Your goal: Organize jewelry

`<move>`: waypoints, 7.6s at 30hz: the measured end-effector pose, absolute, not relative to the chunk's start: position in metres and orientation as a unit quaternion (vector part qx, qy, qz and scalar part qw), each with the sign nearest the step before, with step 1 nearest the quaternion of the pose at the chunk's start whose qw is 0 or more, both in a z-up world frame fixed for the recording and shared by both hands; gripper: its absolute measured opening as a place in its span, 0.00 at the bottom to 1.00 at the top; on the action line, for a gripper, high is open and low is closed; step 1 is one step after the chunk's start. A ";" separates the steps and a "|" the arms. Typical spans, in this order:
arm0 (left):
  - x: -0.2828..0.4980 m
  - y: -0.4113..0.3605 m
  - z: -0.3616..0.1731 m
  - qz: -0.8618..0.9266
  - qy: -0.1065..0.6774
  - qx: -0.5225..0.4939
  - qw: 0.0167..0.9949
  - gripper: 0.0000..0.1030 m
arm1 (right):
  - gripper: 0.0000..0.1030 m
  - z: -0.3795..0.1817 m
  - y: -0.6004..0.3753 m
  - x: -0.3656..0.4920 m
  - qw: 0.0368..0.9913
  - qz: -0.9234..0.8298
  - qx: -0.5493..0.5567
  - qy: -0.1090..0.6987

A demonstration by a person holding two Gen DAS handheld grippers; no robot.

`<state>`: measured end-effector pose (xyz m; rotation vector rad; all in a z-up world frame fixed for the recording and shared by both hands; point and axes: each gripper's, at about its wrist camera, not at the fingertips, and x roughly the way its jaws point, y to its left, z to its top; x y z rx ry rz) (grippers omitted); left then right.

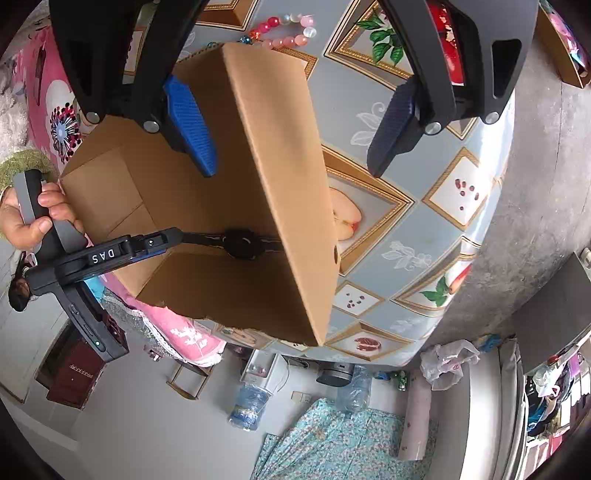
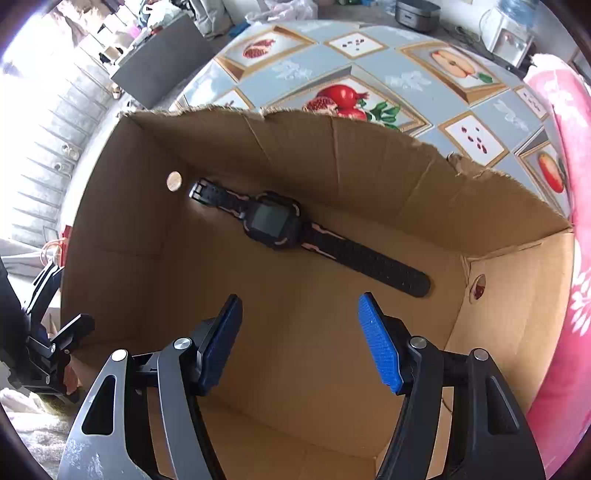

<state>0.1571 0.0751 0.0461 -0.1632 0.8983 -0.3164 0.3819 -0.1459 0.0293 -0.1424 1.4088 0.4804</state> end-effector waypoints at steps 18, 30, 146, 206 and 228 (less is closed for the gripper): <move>0.083 0.039 0.025 -0.172 0.428 0.017 0.887 0.79 | 0.69 0.092 -0.232 0.189 0.804 0.298 0.111 0.503; 0.106 0.030 0.016 -0.127 0.426 0.030 0.895 0.81 | 0.57 0.032 -0.269 0.210 0.790 0.215 0.203 0.537; 0.064 0.055 -0.021 -0.139 0.450 0.007 0.882 0.44 | 0.26 0.015 -0.135 0.109 0.773 0.327 0.033 0.543; 0.054 0.032 -0.028 -0.164 0.489 0.075 0.853 0.22 | 0.08 -0.009 -0.097 0.100 0.800 0.278 -0.103 0.521; 0.053 0.020 -0.028 -0.160 0.487 0.115 0.851 0.10 | 0.07 -0.008 -0.112 0.099 0.809 0.268 -0.065 0.519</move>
